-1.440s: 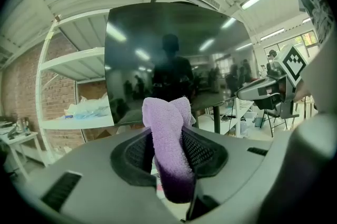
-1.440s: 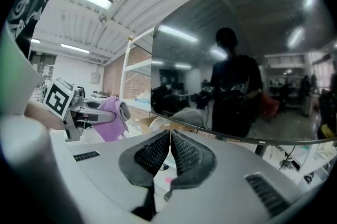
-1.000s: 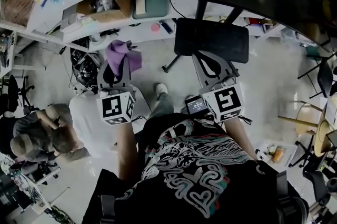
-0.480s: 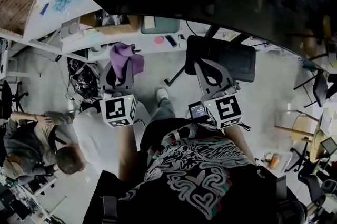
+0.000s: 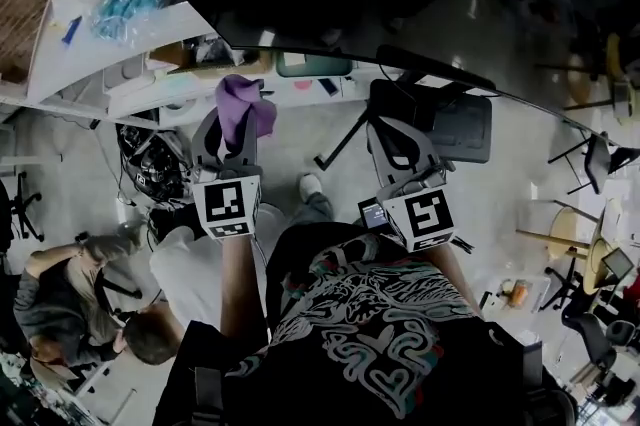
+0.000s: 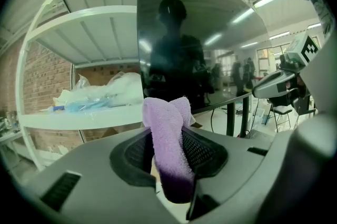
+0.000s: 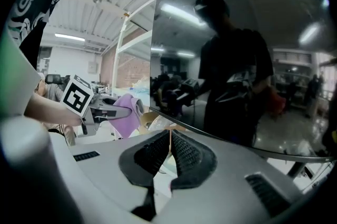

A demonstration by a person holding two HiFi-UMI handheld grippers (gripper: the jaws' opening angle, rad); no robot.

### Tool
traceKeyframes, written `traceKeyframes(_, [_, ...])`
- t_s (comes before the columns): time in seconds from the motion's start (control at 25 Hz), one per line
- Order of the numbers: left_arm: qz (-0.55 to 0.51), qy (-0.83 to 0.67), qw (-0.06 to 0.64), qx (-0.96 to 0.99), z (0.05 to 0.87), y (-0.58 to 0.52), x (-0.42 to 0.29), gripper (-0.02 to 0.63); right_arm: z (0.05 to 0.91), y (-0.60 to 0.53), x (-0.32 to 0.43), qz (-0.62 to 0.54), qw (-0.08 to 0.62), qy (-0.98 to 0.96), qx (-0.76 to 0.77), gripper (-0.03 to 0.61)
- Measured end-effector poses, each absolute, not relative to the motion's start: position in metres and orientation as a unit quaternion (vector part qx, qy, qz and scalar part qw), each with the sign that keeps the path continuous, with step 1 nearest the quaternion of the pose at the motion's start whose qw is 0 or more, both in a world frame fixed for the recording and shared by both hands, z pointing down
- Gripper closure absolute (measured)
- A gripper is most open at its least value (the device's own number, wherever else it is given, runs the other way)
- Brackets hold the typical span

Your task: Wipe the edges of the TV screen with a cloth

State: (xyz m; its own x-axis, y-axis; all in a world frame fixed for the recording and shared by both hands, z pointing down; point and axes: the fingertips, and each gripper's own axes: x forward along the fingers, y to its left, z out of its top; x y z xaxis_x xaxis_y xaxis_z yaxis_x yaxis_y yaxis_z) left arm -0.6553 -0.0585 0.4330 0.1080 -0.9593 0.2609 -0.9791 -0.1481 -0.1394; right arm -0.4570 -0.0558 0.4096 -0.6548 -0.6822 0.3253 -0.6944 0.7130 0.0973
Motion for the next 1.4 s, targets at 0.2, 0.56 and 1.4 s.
traceKeyframes(0.2, [0.133,-0.636,0.045,0.759,0.439,-0.074,-0.665,0.472,0.412,-0.055,-0.47,0.025,0.178,-0.904,0.388,0.545])
traceKeyframes(0.56, [0.157,-0.639,0.056,0.751,0.45,-0.102,-0.682,0.472,0.414,-0.075,-0.472,0.015,0.171,-0.899,0.403,0.545])
traceKeyframes(1.4, [0.173,-0.635,0.044,0.752,0.448,-0.141,-0.684,0.472,0.42,-0.102,-0.47,0.021,0.184,-0.895,0.406,0.545])
